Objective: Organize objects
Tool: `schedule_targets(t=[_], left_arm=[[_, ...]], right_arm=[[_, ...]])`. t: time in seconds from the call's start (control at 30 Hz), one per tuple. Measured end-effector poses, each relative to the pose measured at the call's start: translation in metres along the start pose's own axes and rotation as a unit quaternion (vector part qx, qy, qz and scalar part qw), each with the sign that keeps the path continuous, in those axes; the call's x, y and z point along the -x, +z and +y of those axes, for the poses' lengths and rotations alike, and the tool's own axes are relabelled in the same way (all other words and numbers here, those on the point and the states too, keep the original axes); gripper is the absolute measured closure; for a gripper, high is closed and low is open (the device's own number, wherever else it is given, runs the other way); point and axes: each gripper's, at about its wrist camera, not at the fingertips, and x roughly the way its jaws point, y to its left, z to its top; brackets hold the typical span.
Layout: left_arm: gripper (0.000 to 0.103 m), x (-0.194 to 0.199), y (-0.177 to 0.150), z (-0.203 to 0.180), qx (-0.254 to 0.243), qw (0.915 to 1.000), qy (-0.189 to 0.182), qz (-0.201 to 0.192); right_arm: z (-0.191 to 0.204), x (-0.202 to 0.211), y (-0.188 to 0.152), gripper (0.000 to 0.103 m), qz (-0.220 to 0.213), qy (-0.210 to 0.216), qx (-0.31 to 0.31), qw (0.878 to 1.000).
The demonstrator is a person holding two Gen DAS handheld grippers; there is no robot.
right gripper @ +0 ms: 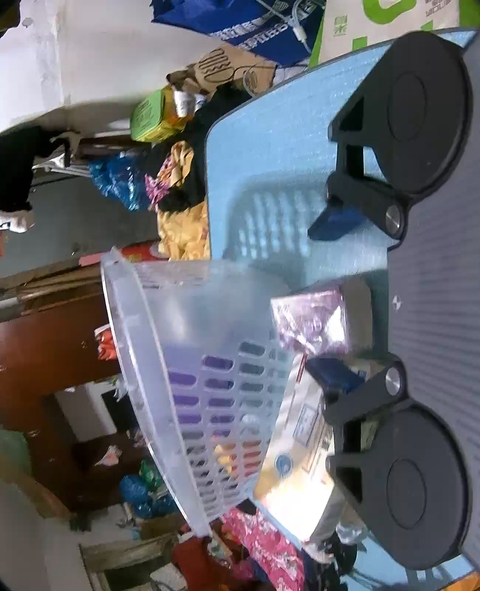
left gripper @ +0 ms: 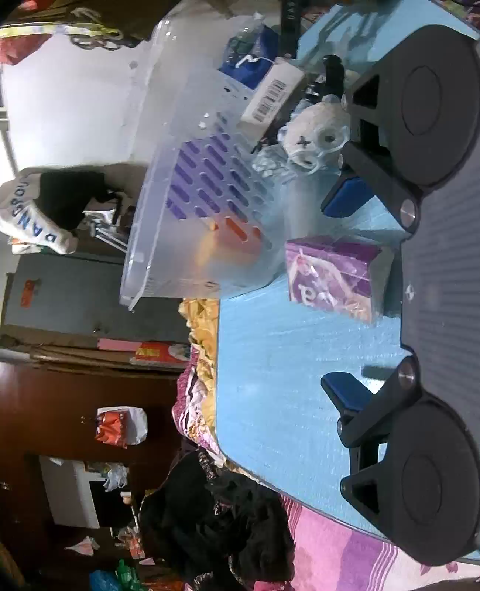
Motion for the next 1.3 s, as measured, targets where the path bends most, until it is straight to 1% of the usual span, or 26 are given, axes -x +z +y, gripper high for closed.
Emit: schedule_targets(t=[0.03, 0.13, 0.2, 0.27, 0.3, 0.33, 0.37, 0.4, 0.43, 0.47, 0.57, 0.67, 0.77, 0.9, 0.97, 1.03, 1.1, 1.17, 1.23, 1.27, 1.3], left_arm=[[0.010, -0.001, 0.000, 0.000, -0.002, 1.0000, -0.002, 0.003], [0.010, -0.005, 0.000, -0.001, -0.007, 0.9997, -0.011, 0.019], [0.012, -0.009, 0.000, -0.001, -0.006, 0.9994, -0.008, 0.032], [0.013, -0.009, 0.000, -0.004, -0.012, 0.9994, -0.002, 0.033], [0.016, -0.009, 0.000, -0.005, -0.016, 0.9993, 0.003, 0.033], [0.022, -0.008, 0.000, -0.006, -0.019, 0.9993, 0.008, 0.031], [0.025, -0.008, -0.001, -0.007, -0.023, 0.9992, 0.015, 0.030], [0.035, -0.007, -0.001, -0.008, -0.025, 0.9991, 0.018, 0.028], [0.050, -0.006, -0.001, -0.008, -0.026, 0.9991, 0.020, 0.025], [0.051, -0.006, -0.002, -0.009, -0.027, 0.9991, 0.023, 0.022], [0.052, -0.001, -0.002, -0.004, -0.014, 0.9998, 0.007, 0.009], [0.052, 0.007, -0.004, -0.001, -0.005, 0.9998, -0.006, -0.019], [0.052, 0.015, -0.004, -0.005, -0.014, 0.9984, -0.017, -0.053], [0.052, 0.020, -0.004, -0.007, -0.012, 0.9965, -0.021, -0.080], [0.052, 0.026, -0.005, -0.008, -0.011, 0.9955, -0.015, -0.093], [0.052, 0.033, -0.004, -0.011, -0.004, 0.9942, -0.024, -0.105], [0.052, 0.045, 0.008, -0.022, -0.008, 0.9918, -0.033, -0.123], [0.052, 0.054, 0.034, -0.037, -0.016, 0.9897, -0.033, -0.139], [0.052, 0.055, 0.070, -0.053, -0.021, 0.9894, -0.032, -0.140], [0.052, 0.051, 0.089, -0.062, -0.027, 0.9893, -0.032, -0.140], [0.052, 0.045, 0.104, -0.068, -0.033, 0.9900, -0.026, -0.135]], right_arm=[[0.002, 0.000, 0.000, 0.042, -0.001, 0.002, 0.004, 1.000], [0.007, 0.001, -0.001, 0.044, -0.002, -0.004, 0.015, 1.000], [0.004, -0.001, -0.001, 0.044, 0.000, -0.002, 0.008, 1.000], [0.002, -0.002, -0.001, 0.044, 0.005, -0.008, 0.000, 1.000], [0.005, -0.002, -0.001, 0.048, 0.008, -0.017, 0.001, 1.000], [0.008, -0.005, -0.002, 0.053, 0.020, -0.033, 0.007, 0.999], [0.010, -0.007, -0.003, 0.053, 0.028, -0.048, 0.014, 0.998], [0.013, -0.006, -0.003, 0.053, 0.025, -0.056, 0.021, 0.998], [0.016, -0.005, -0.003, 0.053, 0.022, -0.063, 0.026, 0.997], [0.017, -0.002, -0.004, 0.053, 0.017, -0.063, 0.029, 0.997], [0.016, 0.005, -0.005, 0.054, -0.001, -0.060, 0.022, 0.998], [0.012, 0.015, -0.005, 0.054, -0.032, -0.046, 0.009, 0.998], [0.014, 0.023, -0.006, 0.054, -0.057, -0.040, 0.012, 0.997], [0.018, 0.025, -0.005, 0.054, -0.071, -0.038, 0.022, 0.997], [0.018, 0.030, -0.006, 0.054, -0.086, -0.026, 0.020, 0.996], [0.020, 0.041, -0.009, 0.054, -0.108, -0.023, 0.026, 0.994], [0.025, 0.057, -0.007, 0.054, -0.127, -0.016, 0.028, 0.991], [0.034, 0.074, 0.006, 0.054, -0.150, -0.004, 0.028, 0.988], [0.052, 0.082, 0.028, 0.055, -0.163, -0.029, 0.065, 0.984], [0.060, 0.082, 0.043, 0.055, -0.166, -0.033, 0.078, 0.983], [0.065, 0.080, 0.058, 0.055, -0.160, -0.026, 0.081, 0.983]])
